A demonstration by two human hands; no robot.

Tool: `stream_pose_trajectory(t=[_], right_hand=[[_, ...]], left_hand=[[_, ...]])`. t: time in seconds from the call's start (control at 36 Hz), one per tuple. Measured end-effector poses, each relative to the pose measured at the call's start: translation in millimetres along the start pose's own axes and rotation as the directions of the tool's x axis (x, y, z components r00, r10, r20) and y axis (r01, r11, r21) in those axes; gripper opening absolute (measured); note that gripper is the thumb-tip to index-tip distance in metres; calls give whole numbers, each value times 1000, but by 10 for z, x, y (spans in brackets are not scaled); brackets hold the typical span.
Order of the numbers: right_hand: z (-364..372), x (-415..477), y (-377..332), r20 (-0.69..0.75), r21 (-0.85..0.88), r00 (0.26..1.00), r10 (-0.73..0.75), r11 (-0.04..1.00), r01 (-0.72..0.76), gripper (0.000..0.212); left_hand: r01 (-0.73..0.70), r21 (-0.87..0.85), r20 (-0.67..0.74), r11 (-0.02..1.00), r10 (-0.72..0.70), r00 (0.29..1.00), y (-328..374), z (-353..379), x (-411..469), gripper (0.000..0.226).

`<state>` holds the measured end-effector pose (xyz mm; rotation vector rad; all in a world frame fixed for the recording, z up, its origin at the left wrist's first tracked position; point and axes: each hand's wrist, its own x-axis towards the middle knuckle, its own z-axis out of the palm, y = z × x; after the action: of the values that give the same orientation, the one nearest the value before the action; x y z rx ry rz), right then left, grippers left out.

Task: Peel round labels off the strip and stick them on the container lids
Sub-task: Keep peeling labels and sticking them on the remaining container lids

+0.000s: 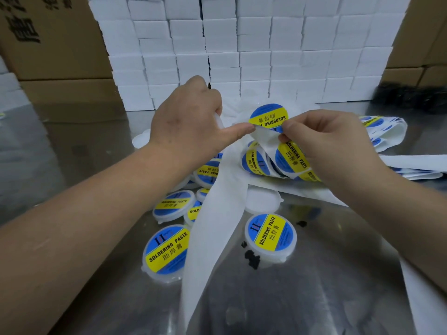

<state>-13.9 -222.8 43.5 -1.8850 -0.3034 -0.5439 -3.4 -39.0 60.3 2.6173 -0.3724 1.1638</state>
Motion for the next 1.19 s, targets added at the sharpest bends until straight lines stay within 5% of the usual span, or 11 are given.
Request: stream_pose_trajectory(t=[0.25,0.72,0.83,0.97,1.08,1.19], right_hand=[[27,-18,35,46,-69,999,-26,997,30,25],[57,-30,43,64,-20,997,-43,999,45,25],[8,8,18,3,24,999,-34,999,34,24],[19,-14,11,51,25,997,-49,999,47,23],[33,-38,14,113,23,991,-66,998,64,23],[34,-51,-6,148,61,985,-84,995,76,23]], left_hand=[[196,19,39,980,-196,980,23,43,68,64],[252,-136,46,958,-248,968,31,31,60,64],[365,-178,77,914,-357,931,-71,29,107,63],[494,-450,198,744,-456,868,-28,34,128,38],[564,-739,358,368,-494,792,59,41,169,12],[531,-826,435,189,-383,815,110,18,154,28]])
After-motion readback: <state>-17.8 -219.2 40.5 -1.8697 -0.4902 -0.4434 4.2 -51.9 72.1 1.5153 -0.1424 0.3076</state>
